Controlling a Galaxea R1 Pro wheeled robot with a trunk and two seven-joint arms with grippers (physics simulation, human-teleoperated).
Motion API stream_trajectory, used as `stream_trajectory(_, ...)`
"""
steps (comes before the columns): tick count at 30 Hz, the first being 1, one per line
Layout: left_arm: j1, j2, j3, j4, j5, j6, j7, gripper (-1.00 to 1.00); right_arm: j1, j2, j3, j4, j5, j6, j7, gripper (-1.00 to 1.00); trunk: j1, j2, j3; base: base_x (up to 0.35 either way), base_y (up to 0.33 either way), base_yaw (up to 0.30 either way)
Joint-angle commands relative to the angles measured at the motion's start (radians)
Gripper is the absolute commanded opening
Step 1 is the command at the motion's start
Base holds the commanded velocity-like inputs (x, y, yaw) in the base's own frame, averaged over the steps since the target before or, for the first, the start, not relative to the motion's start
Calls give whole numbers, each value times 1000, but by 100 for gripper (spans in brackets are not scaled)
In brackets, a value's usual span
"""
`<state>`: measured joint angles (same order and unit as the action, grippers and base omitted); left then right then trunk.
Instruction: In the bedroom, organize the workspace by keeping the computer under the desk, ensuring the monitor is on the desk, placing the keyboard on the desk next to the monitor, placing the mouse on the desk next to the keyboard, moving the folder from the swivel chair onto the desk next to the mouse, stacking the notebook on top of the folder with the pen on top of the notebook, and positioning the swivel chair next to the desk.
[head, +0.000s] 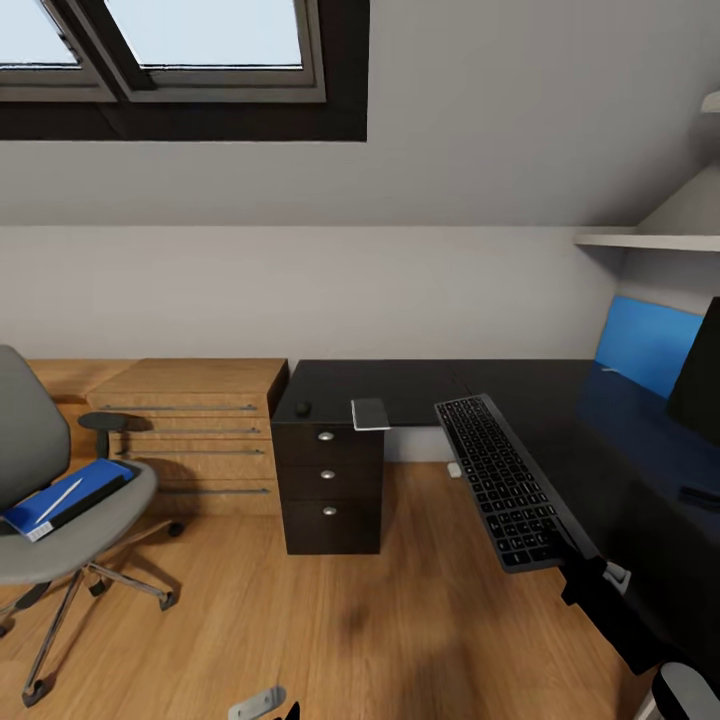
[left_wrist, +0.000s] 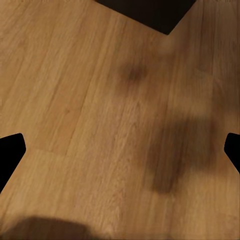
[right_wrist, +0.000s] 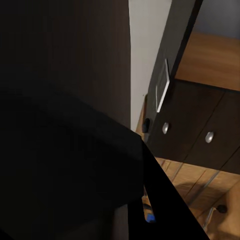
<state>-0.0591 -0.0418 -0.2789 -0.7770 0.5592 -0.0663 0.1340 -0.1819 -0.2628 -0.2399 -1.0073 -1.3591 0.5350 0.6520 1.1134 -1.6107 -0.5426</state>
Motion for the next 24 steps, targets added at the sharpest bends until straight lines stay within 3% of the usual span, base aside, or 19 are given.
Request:
stream_trajectory(1, -1, 1, -5, 0, 11, -6, 7, 100, -1, 0, -1, 1, -7, 8, 1, -100, -4, 7, 2, 0, 0, 0)
stream_trajectory(14, -1, 2, -4, 1, 12, -6, 7, 100, -1, 0, 2, 2, -5, 3, -15, -100, -54, 98, 43, 0, 0, 0)
stream_trajectory(24, -1, 6, -2, 2, 12, -7, 7, 100, -1, -4, -5, -5, -7, 5, -182, -100, -54, 98, 43, 0, 0, 0)
